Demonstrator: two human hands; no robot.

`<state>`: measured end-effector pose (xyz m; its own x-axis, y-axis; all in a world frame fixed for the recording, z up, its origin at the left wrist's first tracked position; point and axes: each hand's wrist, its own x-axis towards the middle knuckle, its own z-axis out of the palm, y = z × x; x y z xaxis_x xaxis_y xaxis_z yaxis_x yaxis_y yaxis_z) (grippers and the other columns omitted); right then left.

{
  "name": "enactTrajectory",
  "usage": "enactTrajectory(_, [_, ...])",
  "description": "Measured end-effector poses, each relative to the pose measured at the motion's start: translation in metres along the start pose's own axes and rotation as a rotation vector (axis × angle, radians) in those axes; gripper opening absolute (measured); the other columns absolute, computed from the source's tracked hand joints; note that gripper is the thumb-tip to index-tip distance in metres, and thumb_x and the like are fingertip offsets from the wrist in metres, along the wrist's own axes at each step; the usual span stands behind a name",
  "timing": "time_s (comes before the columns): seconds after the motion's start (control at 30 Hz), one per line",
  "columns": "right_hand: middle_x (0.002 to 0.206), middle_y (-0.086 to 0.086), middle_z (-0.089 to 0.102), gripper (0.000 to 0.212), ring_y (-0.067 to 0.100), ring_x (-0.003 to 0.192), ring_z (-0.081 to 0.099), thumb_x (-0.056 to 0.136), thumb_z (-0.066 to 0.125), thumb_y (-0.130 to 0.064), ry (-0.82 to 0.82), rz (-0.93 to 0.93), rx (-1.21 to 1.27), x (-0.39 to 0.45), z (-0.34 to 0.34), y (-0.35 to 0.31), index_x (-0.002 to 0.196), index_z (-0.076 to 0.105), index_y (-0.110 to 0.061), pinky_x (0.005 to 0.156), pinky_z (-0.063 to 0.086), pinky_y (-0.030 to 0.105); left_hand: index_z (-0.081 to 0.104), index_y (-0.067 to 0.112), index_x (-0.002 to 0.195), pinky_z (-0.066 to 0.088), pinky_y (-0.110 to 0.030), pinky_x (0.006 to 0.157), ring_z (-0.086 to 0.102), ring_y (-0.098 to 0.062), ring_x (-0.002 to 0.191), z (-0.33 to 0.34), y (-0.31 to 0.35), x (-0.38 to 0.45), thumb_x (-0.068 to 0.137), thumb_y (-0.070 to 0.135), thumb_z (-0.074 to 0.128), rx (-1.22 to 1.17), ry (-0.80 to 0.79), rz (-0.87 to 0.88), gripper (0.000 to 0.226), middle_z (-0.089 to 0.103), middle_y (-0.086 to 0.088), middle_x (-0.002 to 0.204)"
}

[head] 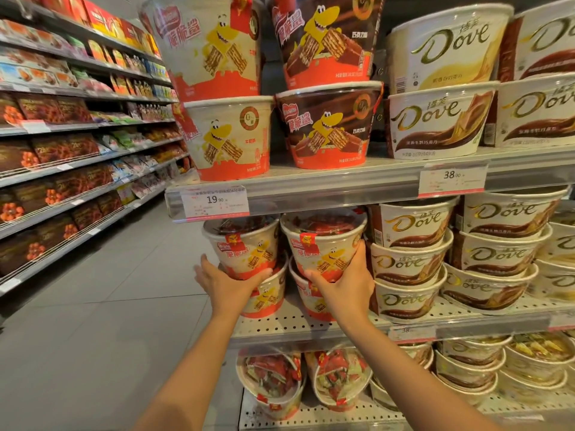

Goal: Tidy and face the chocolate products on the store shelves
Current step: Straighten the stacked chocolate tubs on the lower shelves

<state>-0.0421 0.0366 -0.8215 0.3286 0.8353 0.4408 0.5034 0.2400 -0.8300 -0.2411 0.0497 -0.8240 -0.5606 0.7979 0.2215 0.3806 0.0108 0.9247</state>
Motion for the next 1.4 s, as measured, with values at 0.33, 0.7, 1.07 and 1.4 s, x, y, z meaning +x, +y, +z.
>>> enactTrajectory(0.33, [0.137,0.002,0.046,0.114,0.024,0.125,0.046,0.049,0.075,-0.065,-0.056,-0.026,0.047,0.006,-0.004,0.003,0.140,0.022,-0.022,0.100,0.043,0.049,0.036,0.024,0.134,0.049,-0.051,0.091,0.055,-0.026,0.113,-0.006,0.000,-0.001,0.067,0.015,0.082,-0.341,-0.237,-0.235,0.082,0.055,-0.002,0.127])
enactTrajectory(0.7, [0.134,0.001,0.047,0.111,0.018,0.124,0.047,0.048,0.086,-0.049,-0.179,-0.018,0.130,0.017,-0.013,0.008,0.137,0.027,-0.020,0.100,0.045,0.044,0.029,0.021,0.138,0.049,-0.044,0.076,0.054,-0.012,0.087,-0.047,0.000,-0.001,0.076,0.015,0.075,-0.177,-0.506,-0.224,0.078,0.048,0.001,0.123])
enactTrajectory(1.07, [0.139,-0.004,0.044,0.102,0.011,0.126,0.044,0.064,0.083,-0.033,-0.254,-0.079,0.264,0.012,-0.019,0.014,0.143,0.019,-0.027,0.104,0.042,0.039,0.009,0.028,0.145,0.045,-0.031,0.092,0.046,-0.012,0.119,-0.037,0.013,-0.011,0.053,0.023,0.089,-0.148,-0.218,0.138,0.122,0.038,0.006,0.138])
enactTrajectory(1.4, [0.140,-0.001,0.042,0.107,0.014,0.128,0.042,0.059,0.086,-0.034,-0.215,-0.069,0.268,0.011,-0.017,0.014,0.143,0.020,-0.025,0.106,0.040,0.043,0.018,0.033,0.139,0.045,-0.047,0.099,0.046,-0.019,0.124,-0.035,0.002,-0.015,0.049,0.029,0.092,-0.110,-0.094,0.159,0.116,0.041,-0.002,0.139])
